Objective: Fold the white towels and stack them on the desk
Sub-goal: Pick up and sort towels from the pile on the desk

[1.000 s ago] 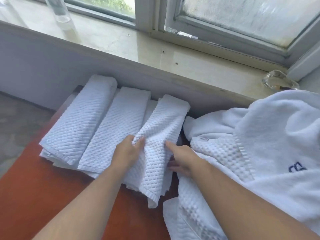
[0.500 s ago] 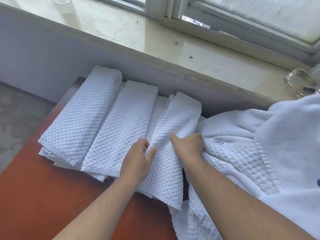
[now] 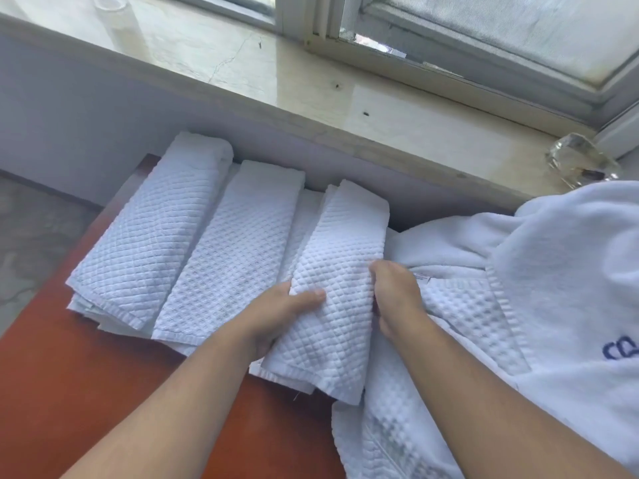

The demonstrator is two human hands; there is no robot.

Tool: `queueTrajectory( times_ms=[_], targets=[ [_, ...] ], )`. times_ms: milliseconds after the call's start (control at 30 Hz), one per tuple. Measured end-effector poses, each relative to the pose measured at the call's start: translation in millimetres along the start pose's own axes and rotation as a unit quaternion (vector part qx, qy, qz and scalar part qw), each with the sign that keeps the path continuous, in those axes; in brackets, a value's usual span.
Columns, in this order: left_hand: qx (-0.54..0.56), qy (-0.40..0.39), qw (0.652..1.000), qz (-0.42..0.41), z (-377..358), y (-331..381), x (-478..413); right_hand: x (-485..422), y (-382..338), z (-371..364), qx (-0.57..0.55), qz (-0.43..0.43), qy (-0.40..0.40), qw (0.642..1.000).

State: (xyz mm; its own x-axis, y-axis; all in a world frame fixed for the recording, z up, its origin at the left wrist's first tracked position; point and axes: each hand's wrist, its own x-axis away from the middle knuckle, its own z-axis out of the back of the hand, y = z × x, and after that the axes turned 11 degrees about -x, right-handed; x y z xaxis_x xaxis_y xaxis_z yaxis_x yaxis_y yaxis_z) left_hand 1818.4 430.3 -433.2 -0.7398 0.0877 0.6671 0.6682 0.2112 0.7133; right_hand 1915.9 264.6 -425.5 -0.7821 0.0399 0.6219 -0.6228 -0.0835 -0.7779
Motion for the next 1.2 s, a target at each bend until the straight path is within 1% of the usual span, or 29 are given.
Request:
queueTrajectory(
  times_ms=[33,100,167,200,267,367,433,467,500,533,567,600,633,667,700,767,833,933,967,1033,1067,1100,1133,1200],
  targets=[
    [0.041,-0.015,0.999,0.004,-0.8,4.5,2.7,1.4,0.9,4.8,0.002,-0.037,-0.016,0.999],
    [0.098,-0.035,0.995,0.002,-4.8,12.4,6.5,6.5,1.2,11.2,0.024,-0.112,-0.087,0.99],
    [0.125,-0.05,0.991,-0.002,-8.7,17.7,9.8,10.7,0.1,12.0,0.028,-0.144,-0.147,0.978],
    [0.132,-0.056,0.99,0.001,-10.3,19.8,11.5,12.7,-0.3,10.9,0.007,-0.154,-0.166,0.974],
    [0.14,-0.067,0.988,0.011,-11.4,23.1,15.4,16.5,-1.3,7.7,-0.085,-0.175,-0.206,0.959],
    [0.14,-0.08,0.987,0.022,-9.9,25.5,21.5,17.2,-4.3,2.4,-0.226,-0.167,-0.243,0.929],
    [0.131,-0.082,0.988,0.02,-6.8,24.5,23.8,15.7,-4.6,-2.2,-0.256,-0.166,-0.27,0.913],
    [0.121,-0.079,0.989,0.014,-4.4,23.6,24.2,14.3,-2.9,-4.7,-0.241,-0.172,-0.28,0.913],
    [0.092,-0.066,0.994,0.004,-2.1,22.3,24.3,13.0,0.0,-6.9,-0.209,-0.179,-0.28,0.92],
    [0.022,-0.037,0.999,-0.013,1.0,19.4,22.7,12.1,3.9,-8.9,-0.171,-0.181,-0.268,0.931],
    [-0.095,0.013,0.995,-0.03,4.4,16.2,21.1,11.6,8.5,-10.3,-0.134,-0.176,-0.246,0.944],
    [-0.229,0.077,0.97,-0.038,7.6,12.0,18.7,11.2,13.4,-11.7,-0.101,-0.161,-0.213,0.958],
    [-0.343,0.136,0.929,-0.037,11.0,5.0,15.4,10.3,19.2,-12.7,-0.062,-0.134,-0.171,0.974],
    [-0.415,0.182,0.891,-0.028,13.1,-3.1,11.9,8.8,25.6,-13.1,-0.017,-0.098,-0.124,0.987],
    [-0.448,0.212,0.868,-0.017,14.1,-12.7,7.6,7.6,31.6,-13.1,0.026,-0.059,-0.078,0.995],
    [-0.472,0.24,0.848,-0.003,11.2,-30.0,-2.2,6.3,39.7,-13.7,0.072,-0.009,-0.017,0.997],
    [-0.466,0.242,0.851,-0.017,4.4,-39.0,-8.5,5.1,43.5,-12.8,0.084,-0.004,0.008,0.996],
    [-0.429,0.272,0.858,-0.075,-2.8,-39.3,-9.6,-1.9,46.3,-8.3,0.074,-0.03,0.008,0.997],
    [-0.411,0.276,0.865,-0.082,-4.0,-39.1,-7.8,-4.4,46.7,-7.2,0.067,-0.035,0.001,0.997],
    [-0.382,0.25,0.888,-0.06,-4.5,-39.1,-4.3,-8.3,45.6,-6.0,0.056,-0.04,-0.028,0.997],
    [-0.385,0.229,0.893,-0.038,-4.2,-38.0,-3.8,-10.7,44.4,-5.9,0.054,-0.04,-0.046,0.997],
    [-0.399,0.213,0.892,-0.016,-2.9,-36.9,-4.5,-13.4,42.1,-6.4,0.062,-0.036,-0.055,0.996],
    [-0.413,0.201,0.888,-0.002,-1.1,-35.8,-6.0,-17.2,38.7,-7.6,0.079,-0.025,-0.049,0.995],
    [-0.43,0.186,0.883,0.015,1.3,-35.3,-8.2,-26.7,28.2,-9.0,0.098,0.013,-0.008,0.995]
  ],
)
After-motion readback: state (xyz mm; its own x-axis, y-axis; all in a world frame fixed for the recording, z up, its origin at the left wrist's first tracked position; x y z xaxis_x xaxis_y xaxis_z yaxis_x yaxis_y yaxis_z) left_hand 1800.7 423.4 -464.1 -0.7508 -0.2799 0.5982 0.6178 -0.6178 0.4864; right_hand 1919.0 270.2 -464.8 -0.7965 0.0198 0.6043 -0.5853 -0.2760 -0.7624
